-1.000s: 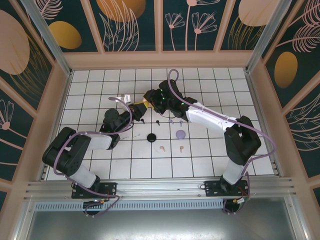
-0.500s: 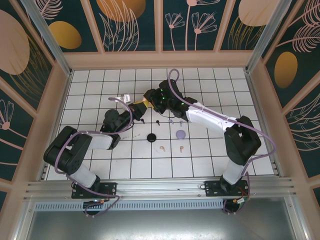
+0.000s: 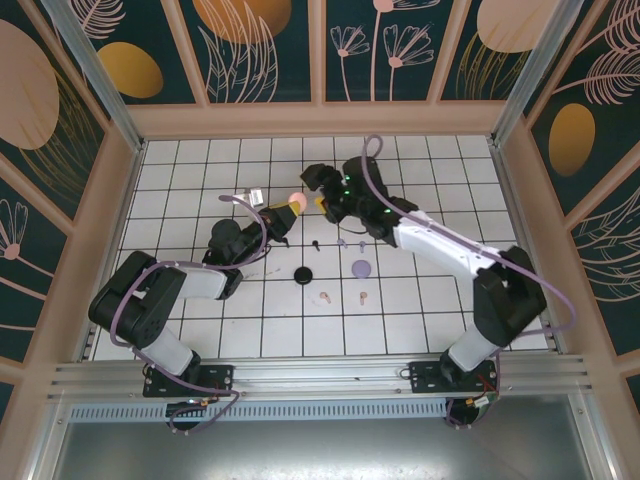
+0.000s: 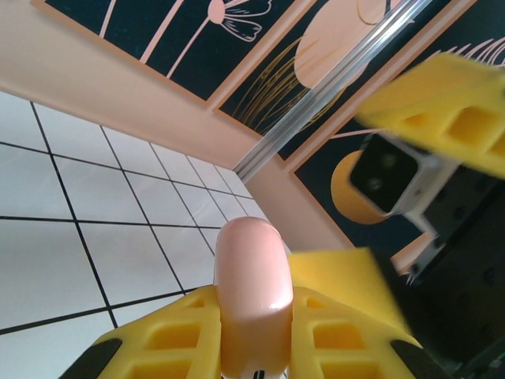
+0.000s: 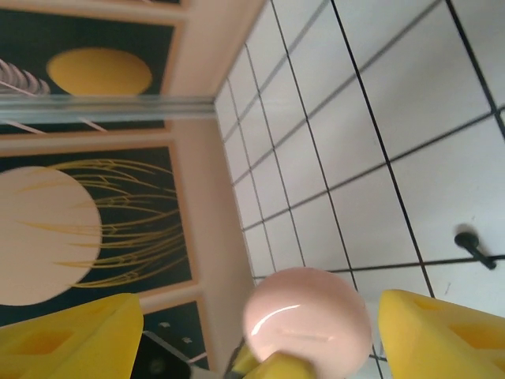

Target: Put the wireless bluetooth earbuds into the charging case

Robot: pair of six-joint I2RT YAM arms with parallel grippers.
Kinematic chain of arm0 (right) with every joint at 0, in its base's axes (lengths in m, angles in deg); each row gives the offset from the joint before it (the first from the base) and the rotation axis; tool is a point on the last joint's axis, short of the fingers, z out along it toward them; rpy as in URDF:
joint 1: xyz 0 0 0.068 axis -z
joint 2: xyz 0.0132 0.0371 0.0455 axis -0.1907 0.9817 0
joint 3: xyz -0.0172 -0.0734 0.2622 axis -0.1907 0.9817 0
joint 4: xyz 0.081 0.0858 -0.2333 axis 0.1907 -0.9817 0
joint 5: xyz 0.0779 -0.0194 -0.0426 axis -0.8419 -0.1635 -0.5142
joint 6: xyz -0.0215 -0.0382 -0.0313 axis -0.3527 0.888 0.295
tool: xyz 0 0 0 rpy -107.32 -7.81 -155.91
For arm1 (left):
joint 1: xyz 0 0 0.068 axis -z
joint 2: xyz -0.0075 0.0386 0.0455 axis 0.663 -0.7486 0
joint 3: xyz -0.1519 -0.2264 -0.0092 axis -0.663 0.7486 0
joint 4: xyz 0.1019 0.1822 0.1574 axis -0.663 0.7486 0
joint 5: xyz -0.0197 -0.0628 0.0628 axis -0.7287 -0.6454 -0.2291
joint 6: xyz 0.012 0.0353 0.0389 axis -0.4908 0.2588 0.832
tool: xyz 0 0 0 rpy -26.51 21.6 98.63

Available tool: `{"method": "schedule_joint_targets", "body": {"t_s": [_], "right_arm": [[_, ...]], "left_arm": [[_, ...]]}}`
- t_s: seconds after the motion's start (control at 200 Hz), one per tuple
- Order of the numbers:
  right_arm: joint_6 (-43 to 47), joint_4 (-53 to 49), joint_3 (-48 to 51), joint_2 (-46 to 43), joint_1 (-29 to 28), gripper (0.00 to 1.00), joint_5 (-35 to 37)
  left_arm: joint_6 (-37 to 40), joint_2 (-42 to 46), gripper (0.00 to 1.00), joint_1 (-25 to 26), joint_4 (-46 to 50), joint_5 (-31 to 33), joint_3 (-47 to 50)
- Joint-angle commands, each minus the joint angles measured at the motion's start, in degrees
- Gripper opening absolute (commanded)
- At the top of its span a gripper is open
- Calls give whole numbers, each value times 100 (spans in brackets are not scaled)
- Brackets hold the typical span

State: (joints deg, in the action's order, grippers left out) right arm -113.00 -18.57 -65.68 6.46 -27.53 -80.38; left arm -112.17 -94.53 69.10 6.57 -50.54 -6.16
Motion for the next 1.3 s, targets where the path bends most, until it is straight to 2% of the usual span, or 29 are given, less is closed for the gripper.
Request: {"method": "schedule_joint_targets", "body": {"t_s": [0.0,0.095,0.265,0.42,0.606,0.751,1.291], "right_arm": [[816,157,444,-760,267,79,37],[1851,159,848,-1184,592,80,-267],[4313,320,1514,-1888,977,79,-957],[5572,402,1904,-2128,987,79,-1557],[5777,856,2273,-1955,987,78,-2026],[5742,1052,2207,-1714,978,77,-2298],[5709,1196,1621,-957,882,71,-2369]], "left_arm": [[111,135,0,42,236,-187,-190],[320,247,0,38,672,-351,-324],[838,456,0,38,1612,-791,-676],[1168,499,0,39,2186,-1251,-988],[1277,473,0,38,2510,-1783,-1215],[1261,438,0,38,2660,-2133,-1334],[1095,550,0,40,2694,-2770,-1475]]}}
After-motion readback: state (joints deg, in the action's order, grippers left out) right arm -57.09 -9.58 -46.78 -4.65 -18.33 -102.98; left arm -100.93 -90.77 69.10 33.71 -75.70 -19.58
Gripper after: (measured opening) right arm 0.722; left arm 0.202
